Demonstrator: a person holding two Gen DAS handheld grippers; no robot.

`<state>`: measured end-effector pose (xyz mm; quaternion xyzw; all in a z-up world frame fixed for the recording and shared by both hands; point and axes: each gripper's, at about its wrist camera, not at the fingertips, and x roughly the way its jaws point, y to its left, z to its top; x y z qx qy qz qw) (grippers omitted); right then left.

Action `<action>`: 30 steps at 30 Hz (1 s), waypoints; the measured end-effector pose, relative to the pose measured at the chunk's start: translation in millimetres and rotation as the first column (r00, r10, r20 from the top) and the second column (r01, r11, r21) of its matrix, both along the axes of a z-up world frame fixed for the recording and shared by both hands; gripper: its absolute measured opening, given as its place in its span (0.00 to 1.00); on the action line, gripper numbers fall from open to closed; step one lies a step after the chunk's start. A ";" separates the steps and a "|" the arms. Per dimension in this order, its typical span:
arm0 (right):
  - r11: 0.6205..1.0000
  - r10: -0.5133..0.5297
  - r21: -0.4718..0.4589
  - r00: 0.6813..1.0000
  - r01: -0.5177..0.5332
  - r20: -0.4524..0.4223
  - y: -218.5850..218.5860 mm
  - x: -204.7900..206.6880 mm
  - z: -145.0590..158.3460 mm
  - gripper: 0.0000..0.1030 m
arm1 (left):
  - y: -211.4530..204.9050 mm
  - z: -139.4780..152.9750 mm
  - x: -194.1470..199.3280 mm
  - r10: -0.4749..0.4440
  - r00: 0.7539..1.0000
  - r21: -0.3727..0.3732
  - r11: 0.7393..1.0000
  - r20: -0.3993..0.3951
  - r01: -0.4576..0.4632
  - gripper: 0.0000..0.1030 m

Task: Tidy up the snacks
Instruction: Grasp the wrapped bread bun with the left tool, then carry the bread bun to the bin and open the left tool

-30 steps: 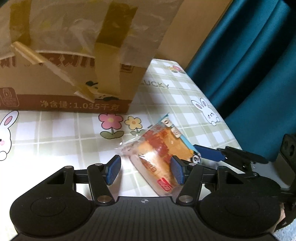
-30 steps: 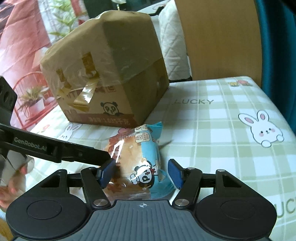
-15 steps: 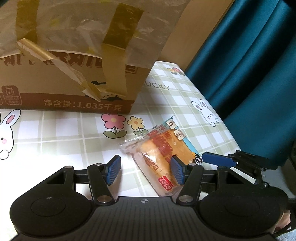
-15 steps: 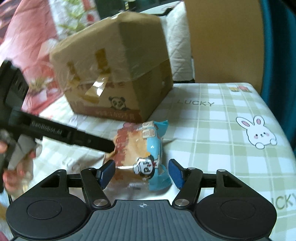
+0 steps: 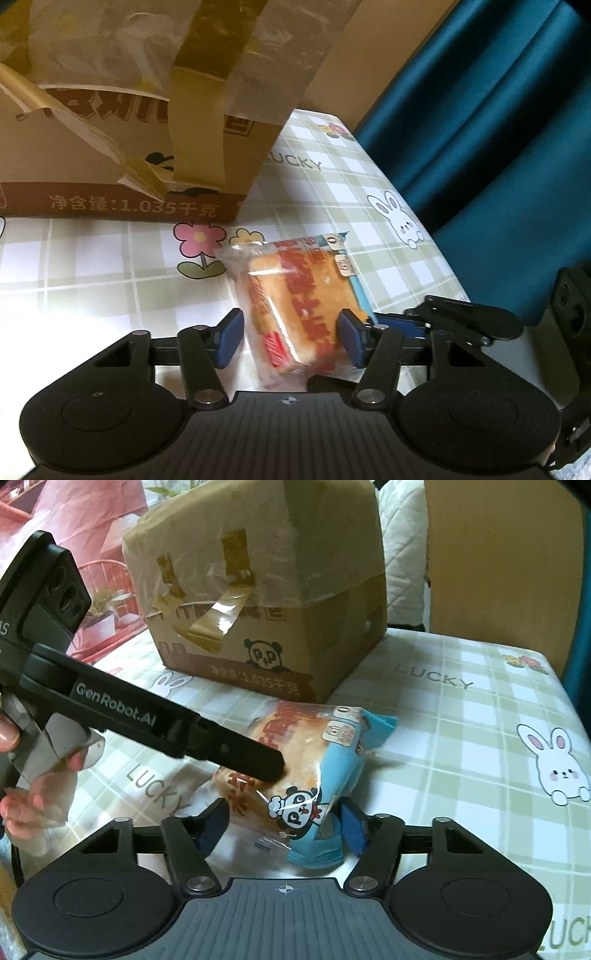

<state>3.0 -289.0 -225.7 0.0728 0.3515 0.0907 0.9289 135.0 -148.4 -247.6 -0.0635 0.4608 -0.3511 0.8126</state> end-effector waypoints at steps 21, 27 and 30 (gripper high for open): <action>0.995 0.039 -0.095 0.999 -0.035 0.037 53.2 3.0 26.9 0.49 | 49.7 24.2 -20.8 0.056 0.998 -0.038 0.998 0.041 -0.055 0.50; 0.988 0.039 -0.149 0.996 -0.028 0.074 67.4 0.5 45.3 0.49 | 63.6 41.0 -25.4 0.066 0.995 -0.077 0.995 0.074 -0.060 0.50; 0.986 0.034 -0.166 0.993 -0.016 0.110 70.7 -4.0 61.3 0.49 | 69.1 58.4 -29.8 0.064 0.991 -0.101 0.994 0.120 -0.052 0.50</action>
